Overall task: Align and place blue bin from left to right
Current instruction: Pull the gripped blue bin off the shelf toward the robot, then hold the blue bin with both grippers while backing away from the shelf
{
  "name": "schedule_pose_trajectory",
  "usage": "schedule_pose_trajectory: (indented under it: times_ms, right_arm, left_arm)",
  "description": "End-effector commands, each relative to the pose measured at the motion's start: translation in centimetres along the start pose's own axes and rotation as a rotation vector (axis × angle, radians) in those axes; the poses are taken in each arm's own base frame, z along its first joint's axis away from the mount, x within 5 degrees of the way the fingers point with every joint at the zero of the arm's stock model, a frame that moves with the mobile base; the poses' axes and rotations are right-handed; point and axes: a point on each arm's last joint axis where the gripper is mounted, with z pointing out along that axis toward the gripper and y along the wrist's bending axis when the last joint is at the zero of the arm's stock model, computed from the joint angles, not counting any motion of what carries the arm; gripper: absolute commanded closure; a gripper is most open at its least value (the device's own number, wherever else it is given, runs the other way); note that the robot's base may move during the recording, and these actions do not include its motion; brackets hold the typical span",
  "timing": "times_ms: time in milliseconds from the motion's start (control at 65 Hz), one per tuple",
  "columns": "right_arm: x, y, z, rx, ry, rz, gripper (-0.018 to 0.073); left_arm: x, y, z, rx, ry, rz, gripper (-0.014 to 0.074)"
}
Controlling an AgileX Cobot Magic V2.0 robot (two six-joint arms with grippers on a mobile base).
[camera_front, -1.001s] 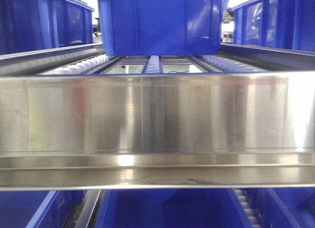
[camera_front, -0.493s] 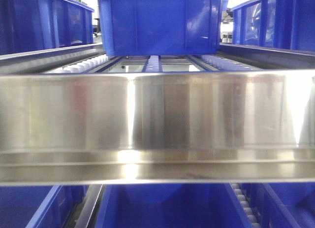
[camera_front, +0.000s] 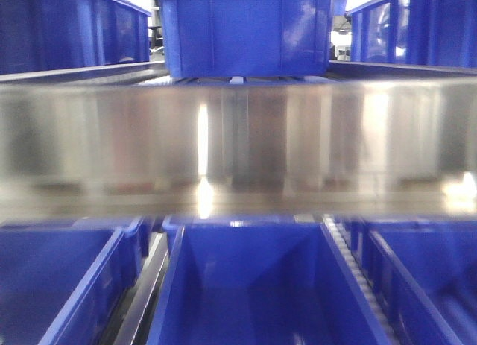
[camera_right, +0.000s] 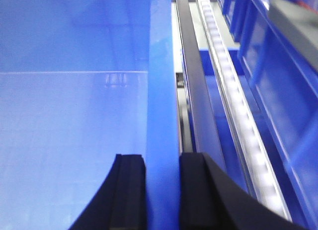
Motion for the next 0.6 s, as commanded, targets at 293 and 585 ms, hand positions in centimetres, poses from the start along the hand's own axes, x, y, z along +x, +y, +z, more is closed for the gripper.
schedule_pose_trajectory:
  times_ms: [293,585]
  right_arm:
    - [-0.21,1.41,-0.34,-0.122,-0.035,-0.004,0.0638]
    - [-0.21,1.41,-0.34,-0.122,-0.035,-0.004,0.0638]
  left_arm:
    - [-0.19,-1.52,-0.52,0.129,-0.036,0.0,0.0707]
    - [-0.19,-1.52,-0.52,0.129,-0.036,0.0,0.0707]
